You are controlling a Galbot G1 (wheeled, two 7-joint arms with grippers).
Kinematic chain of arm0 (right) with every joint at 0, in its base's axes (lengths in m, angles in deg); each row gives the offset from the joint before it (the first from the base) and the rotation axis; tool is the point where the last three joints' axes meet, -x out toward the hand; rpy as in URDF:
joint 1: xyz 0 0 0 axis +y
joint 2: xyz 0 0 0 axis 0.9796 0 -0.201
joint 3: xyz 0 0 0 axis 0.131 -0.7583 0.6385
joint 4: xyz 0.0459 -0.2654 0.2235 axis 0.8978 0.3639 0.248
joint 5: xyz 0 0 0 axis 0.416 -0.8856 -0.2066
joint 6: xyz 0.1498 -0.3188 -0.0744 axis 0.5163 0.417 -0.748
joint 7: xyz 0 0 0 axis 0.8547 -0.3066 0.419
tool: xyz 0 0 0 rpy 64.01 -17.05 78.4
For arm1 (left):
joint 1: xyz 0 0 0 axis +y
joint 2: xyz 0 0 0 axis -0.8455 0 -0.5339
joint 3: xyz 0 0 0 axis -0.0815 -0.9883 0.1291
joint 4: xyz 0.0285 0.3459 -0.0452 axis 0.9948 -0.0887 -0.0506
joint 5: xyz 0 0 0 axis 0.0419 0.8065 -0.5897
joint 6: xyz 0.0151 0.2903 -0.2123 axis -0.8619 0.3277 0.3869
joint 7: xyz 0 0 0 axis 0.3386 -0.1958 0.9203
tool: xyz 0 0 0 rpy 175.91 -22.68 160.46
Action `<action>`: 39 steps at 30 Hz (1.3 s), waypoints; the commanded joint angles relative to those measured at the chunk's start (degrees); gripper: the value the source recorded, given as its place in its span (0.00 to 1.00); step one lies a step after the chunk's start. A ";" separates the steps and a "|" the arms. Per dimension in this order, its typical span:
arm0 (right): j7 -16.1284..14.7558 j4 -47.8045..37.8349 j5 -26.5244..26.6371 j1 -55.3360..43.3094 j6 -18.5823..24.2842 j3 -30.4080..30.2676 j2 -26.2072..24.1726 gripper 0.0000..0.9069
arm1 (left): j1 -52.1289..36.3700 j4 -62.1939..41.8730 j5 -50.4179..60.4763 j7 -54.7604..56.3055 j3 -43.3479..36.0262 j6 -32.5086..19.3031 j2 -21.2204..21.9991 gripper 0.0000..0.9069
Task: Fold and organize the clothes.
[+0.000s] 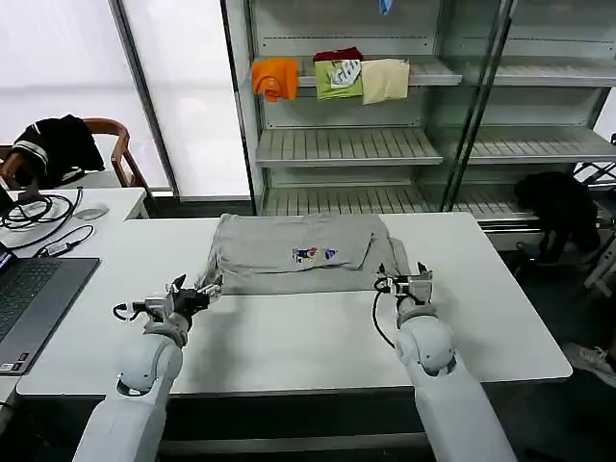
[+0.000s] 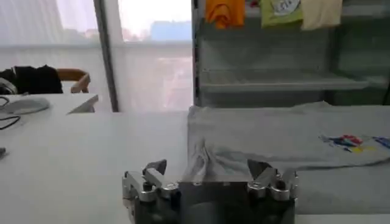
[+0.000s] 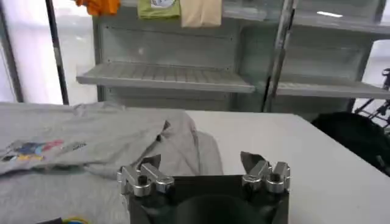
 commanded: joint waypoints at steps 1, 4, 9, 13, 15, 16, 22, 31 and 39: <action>-0.49 -0.47 0.23 1.16 -0.17 0.05 -1.17 1.00 | -0.52 -3.49 0.30 -0.02 -0.01 0.07 0.09 1.00; -0.17 -1.29 0.55 1.08 -0.15 0.12 -0.73 1.00 | -0.54 -4.27 0.34 -0.06 -0.05 -0.03 0.22 1.00; 0.43 -1.77 1.32 1.23 -0.12 0.54 -0.50 1.00 | -0.55 -4.53 0.34 -0.16 -0.09 -0.10 0.27 1.00; 0.54 -1.70 1.69 1.36 -0.11 0.80 -0.63 1.00 | -0.47 -4.62 0.35 -0.23 0.00 -0.28 0.30 1.00; 0.57 -1.73 1.68 1.51 -0.11 0.86 -0.62 1.00 | -0.69 -4.76 0.26 -0.23 0.04 -0.32 0.33 1.00; 0.56 -1.77 1.68 1.53 -0.11 0.87 -0.62 1.00 | -0.74 -4.87 0.28 -0.24 0.03 -0.35 0.32 0.98; 0.51 -2.02 1.63 2.28 -0.08 0.97 -0.43 0.62 | -1.18 -6.07 0.26 -0.24 0.14 -0.74 0.32 0.14; -0.08 -2.02 1.37 3.28 -0.10 0.52 -0.37 0.00 | -0.46 -6.07 0.31 -0.30 0.04 -0.84 -0.07 0.02; -0.43 -2.13 1.71 4.27 -0.03 0.86 -0.32 0.00 | -0.18 -6.10 0.33 -0.42 0.02 -0.94 -0.18 0.02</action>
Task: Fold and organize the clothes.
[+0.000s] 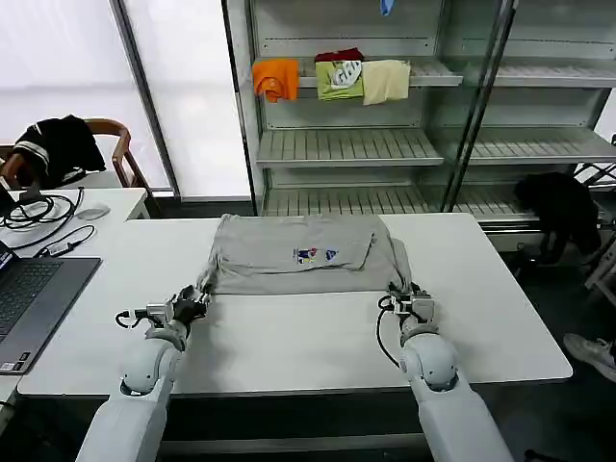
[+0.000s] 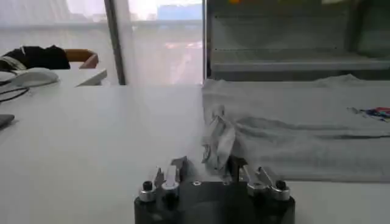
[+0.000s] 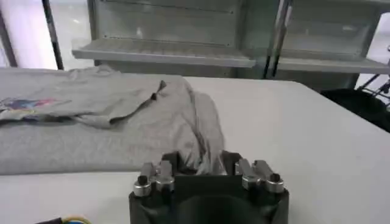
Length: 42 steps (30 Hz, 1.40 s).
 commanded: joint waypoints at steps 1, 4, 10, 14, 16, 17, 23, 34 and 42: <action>-0.16 -0.26 0.58 0.64 -0.17 -0.04 -0.08 0.00 | 0.38 -0.34 0.08 -0.03 -0.04 0.01 -0.04 0.02; -0.16 -0.31 1.10 0.90 -0.14 0.18 -0.10 0.00 | 0.63 -0.37 0.18 -0.08 -0.08 -0.23 0.09 0.02; -0.26 1.76 1.21 1.72 0.09 0.44 -0.08 0.00 | 1.28 0.52 0.28 -0.19 0.12 -1.07 0.13 0.02; 0.45 6.22 1.12 3.12 -0.02 0.75 -0.06 0.00 | 2.72 3.65 0.24 -0.27 0.24 -1.27 -0.29 0.01; 0.69 9.29 1.12 4.17 -0.16 0.72 -0.20 0.00 | 4.17 6.17 0.23 -0.26 0.19 -1.37 -0.81 0.01; 0.85 10.72 1.02 4.72 -0.15 0.75 -0.16 0.00 | 4.91 7.20 0.19 -0.23 0.20 -1.38 -1.06 0.01; 2.31 17.06 1.37 7.24 -0.23 1.02 -0.08 0.00 | 8.77 15.72 0.04 0.24 0.89 -1.18 -2.45 0.01; 4.68 27.78 0.61 17.11 -0.24 1.05 -0.91 0.00 | 20.62 26.06 -0.07 0.42 3.81 -1.42 -3.55 0.01; 5.59 35.41 -0.15 31.11 0.82 2.90 -2.94 0.00 | 35.19 33.90 1.03 -0.14 6.94 -4.06 -0.78 0.01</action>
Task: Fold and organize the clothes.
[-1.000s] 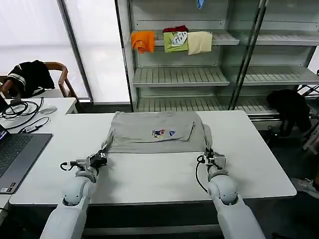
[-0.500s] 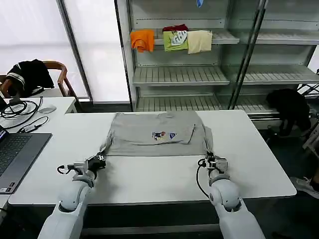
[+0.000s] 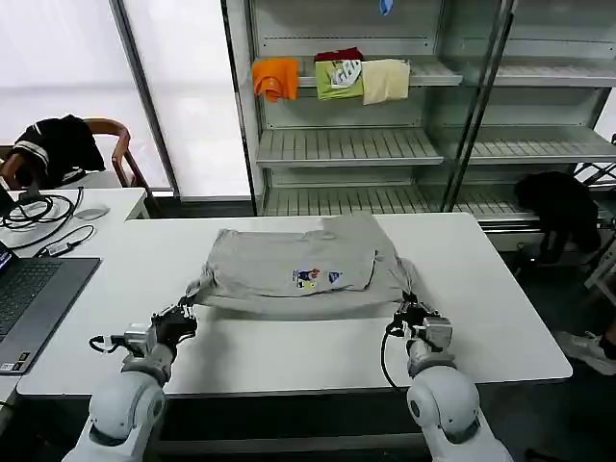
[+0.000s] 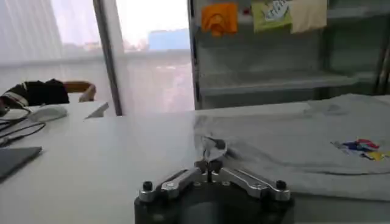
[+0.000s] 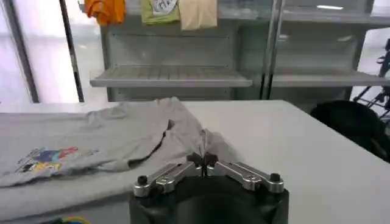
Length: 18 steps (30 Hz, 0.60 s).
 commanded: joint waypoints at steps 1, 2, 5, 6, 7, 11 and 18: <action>1.04 9.21 -0.43 13.69 0.97 0.83 -1.82 0.00 | 19.26 12.42 1.15 -0.71 3.14 -2.47 2.29 0.01; 1.22 9.41 -0.52 14.54 1.18 0.86 -1.86 0.00 | 20.02 12.72 1.26 -0.86 3.33 -2.90 2.52 0.01; 2.13 9.30 -0.93 15.69 0.98 0.83 -1.59 0.00 | 22.08 12.90 1.51 -0.95 3.75 -3.27 3.07 0.01; 2.48 9.26 -1.03 16.30 0.95 0.86 -1.72 0.00 | 22.58 12.87 1.54 -0.92 3.87 -3.39 3.10 0.01; 2.75 9.41 -1.01 16.84 0.98 0.99 -1.89 0.00 | 23.08 12.86 1.68 -0.89 4.04 -3.45 3.17 0.01; 3.41 9.61 -0.75 18.44 1.82 1.54 -2.09 0.00 | 24.38 13.10 2.11 -0.78 4.77 -3.87 3.49 0.01; 3.70 10.61 -0.89 19.70 2.22 2.16 -2.33 0.00 | 27.05 15.85 3.55 -1.10 4.76 -3.94 3.87 0.01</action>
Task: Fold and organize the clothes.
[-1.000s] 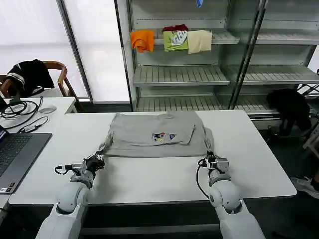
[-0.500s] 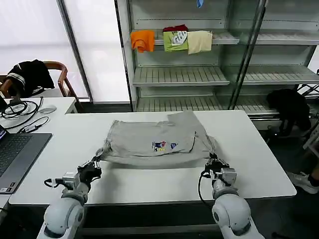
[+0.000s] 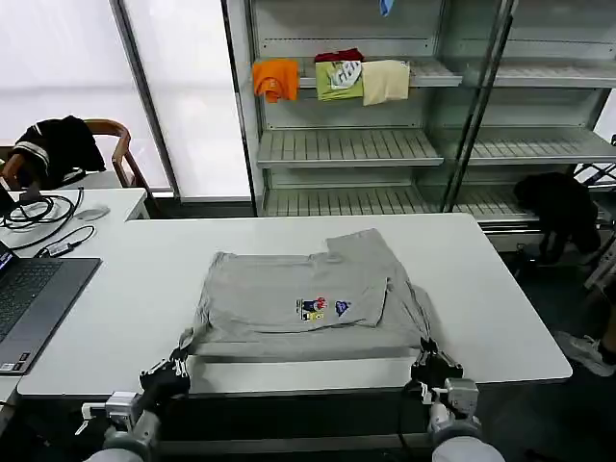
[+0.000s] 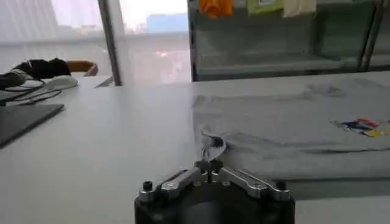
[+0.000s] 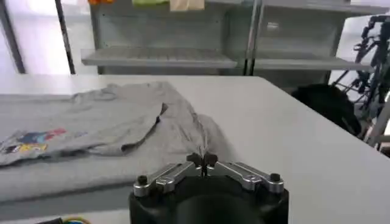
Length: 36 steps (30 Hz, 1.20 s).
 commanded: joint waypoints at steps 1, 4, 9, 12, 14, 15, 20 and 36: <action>0.73 2.34 -0.20 4.48 0.49 0.54 -0.43 0.00 | 7.50 4.73 1.42 -0.23 1.02 -0.68 0.83 0.01; 0.56 2.14 -0.47 4.93 0.39 0.41 -0.50 1.00 | 7.64 4.56 1.63 -0.36 1.09 -0.72 0.79 1.00; 0.47 1.60 -1.37 6.18 0.37 -0.38 -0.43 1.00 | 7.85 4.65 4.29 -0.26 0.60 -1.71 1.12 1.00; 0.95 1.46 -1.57 7.14 1.01 -0.72 -0.54 1.00 | 7.77 4.85 6.28 -0.55 -0.11 -2.03 1.27 1.00; 1.91 1.74 -1.47 7.78 1.81 -0.63 -0.46 1.00 | 7.57 4.81 6.28 -0.41 -0.28 -1.91 1.44 1.00; 2.30 2.10 -1.34 8.20 2.13 -0.40 -0.47 1.00 | 7.45 4.61 6.21 -0.29 -0.29 -1.88 1.49 1.00; 3.72 5.56 0.31 9.76 3.79 0.73 -0.91 1.00 | 6.83 5.61 3.81 0.88 0.76 -1.83 1.58 1.00; 0.40 -4.72 6.74 -21.92 3.02 10.50 -0.89 1.00 | -17.47 4.44 -9.43 -0.50 9.53 5.52 -11.99 1.00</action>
